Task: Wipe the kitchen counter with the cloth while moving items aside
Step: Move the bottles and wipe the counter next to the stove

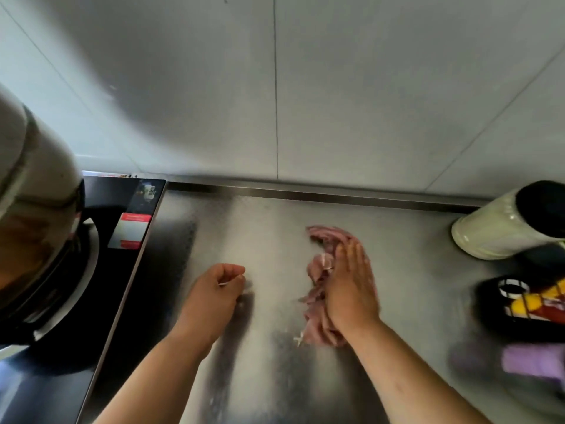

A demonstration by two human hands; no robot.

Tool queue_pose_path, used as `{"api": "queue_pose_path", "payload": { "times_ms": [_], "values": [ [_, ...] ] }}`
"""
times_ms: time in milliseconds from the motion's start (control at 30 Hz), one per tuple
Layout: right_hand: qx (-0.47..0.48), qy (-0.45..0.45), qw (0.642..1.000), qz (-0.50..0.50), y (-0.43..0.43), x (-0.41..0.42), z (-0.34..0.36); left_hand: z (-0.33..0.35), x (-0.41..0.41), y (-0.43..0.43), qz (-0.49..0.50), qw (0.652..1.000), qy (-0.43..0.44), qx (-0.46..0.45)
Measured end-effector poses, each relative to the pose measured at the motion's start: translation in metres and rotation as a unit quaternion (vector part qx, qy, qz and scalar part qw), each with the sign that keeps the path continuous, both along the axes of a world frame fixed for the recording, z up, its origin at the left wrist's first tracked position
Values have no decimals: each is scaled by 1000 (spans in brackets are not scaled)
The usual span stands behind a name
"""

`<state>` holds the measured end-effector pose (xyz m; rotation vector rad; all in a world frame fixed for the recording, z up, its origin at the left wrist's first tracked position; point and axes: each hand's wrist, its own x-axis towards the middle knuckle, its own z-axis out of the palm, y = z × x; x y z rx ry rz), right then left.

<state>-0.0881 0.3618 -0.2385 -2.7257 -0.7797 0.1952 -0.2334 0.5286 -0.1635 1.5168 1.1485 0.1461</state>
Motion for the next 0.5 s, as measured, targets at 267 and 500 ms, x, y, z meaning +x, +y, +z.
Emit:
{"api": "queue_pose_path", "payload": {
  "times_ms": [267, 500],
  "values": [
    [-13, 26, 991, -129, 9, 91, 15, 2, 26, -16, -22, 1000, -6, 4],
    [52, 52, 993, 97, -50, 52, 18, 19, 48, -24, -52, 998, 7, 37]
  ]
}}
